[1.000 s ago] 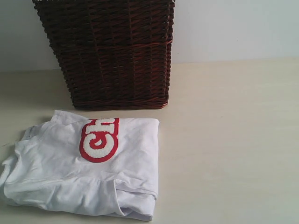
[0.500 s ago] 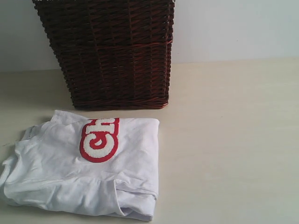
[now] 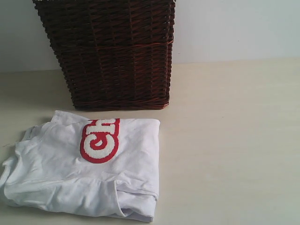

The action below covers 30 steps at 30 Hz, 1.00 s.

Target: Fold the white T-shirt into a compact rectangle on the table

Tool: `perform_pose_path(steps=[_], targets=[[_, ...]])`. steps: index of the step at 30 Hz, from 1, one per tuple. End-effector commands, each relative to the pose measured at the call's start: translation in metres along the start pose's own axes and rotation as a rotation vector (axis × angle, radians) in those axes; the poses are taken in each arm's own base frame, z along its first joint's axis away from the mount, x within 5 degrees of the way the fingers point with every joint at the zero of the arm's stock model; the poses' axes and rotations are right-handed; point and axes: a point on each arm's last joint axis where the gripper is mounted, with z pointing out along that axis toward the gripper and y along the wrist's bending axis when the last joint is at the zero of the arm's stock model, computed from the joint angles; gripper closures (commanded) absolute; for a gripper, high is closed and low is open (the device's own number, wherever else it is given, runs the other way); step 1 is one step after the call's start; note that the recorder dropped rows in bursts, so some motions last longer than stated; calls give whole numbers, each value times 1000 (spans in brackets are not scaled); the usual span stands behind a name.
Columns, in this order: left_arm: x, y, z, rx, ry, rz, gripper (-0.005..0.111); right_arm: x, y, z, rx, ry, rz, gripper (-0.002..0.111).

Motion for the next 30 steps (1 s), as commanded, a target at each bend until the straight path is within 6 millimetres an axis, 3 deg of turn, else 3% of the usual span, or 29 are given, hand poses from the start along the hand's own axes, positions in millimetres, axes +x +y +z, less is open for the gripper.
perform_pose_path(steps=[1, 10, 12, 20, 30], targets=[[21, 9, 3, -132, 13, 32, 107, 1, 0, 0, 5, -2, -2, 108], [70, 22, 5, -210, 80, 116, 107, 1, 0, 0, 5, -2, -2, 108], [74, 23, 5, -211, 93, 132, 107, 1, 0, 0, 5, -2, -2, 108], [102, 30, -4, -279, 418, 116, 107, 1, 0, 0, 5, -2, -2, 108], [104, 30, -5, -286, 443, 126, 107, 1, 0, 0, 5, -2, -2, 108]])
